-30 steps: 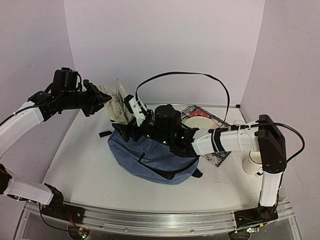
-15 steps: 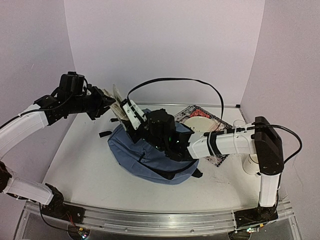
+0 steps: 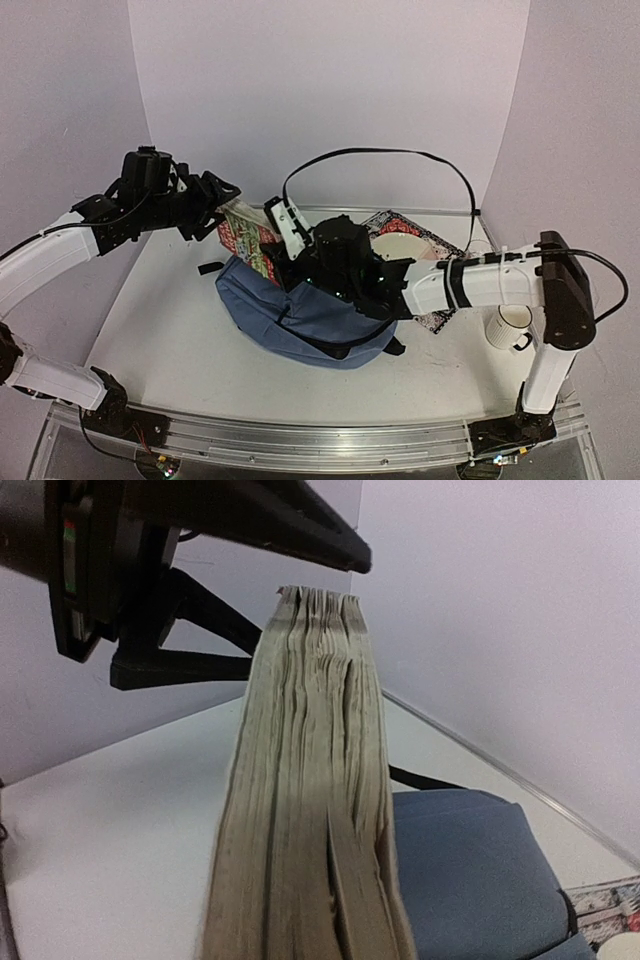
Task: Pack the student bag
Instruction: Pass from the left arm to the right, then pick up the largest pocket of the bag from the student bag.
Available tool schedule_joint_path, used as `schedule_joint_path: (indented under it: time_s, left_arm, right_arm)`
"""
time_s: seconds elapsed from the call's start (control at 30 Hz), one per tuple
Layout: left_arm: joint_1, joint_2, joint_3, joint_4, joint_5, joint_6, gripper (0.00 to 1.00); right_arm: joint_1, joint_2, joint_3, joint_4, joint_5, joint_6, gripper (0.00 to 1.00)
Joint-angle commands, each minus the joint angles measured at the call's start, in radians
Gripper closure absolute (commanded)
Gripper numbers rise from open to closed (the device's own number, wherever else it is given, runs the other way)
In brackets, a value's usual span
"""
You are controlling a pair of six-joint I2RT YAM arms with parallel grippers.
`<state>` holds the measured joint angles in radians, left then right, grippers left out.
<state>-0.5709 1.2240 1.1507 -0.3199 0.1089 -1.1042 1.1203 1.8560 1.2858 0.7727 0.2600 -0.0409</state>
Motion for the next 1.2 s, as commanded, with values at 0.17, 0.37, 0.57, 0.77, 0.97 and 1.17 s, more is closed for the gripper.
schedule_joint_path:
  time_s: [0.17, 0.37, 0.57, 0.77, 0.97, 1.17]
  left_arm:
    - [-0.073, 0.062, 0.030, 0.056, -0.014, 0.267, 0.27]
    - [-0.194, 0.178, 0.059, 0.053, -0.027, 0.426, 0.25]
    - [-0.413, 0.339, 0.195, -0.013, -0.154, 0.612, 0.24]
    - [-0.600, 0.543, 0.386, -0.166, -0.321, 0.793, 0.21]
    - [-0.703, 0.685, 0.523, -0.255, -0.377, 0.868, 0.19]
    - [-0.764, 0.829, 0.637, -0.330, -0.473, 0.919, 0.16]
  right_arm:
    - [-0.181, -0.302, -0.096, -0.130, -0.147, 0.384, 1.00]
    - [-0.282, -0.454, -0.188, -0.238, -0.140, 0.497, 1.00]
    - [-0.381, -0.580, -0.279, -0.336, -0.119, 0.605, 1.00]
    - [-0.446, -0.682, -0.339, -0.401, -0.087, 0.644, 1.00]
    - [-0.472, -0.747, -0.374, -0.460, -0.038, 0.658, 1.00]
    - [-0.482, -0.790, -0.414, -0.484, -0.009, 0.691, 1.00]
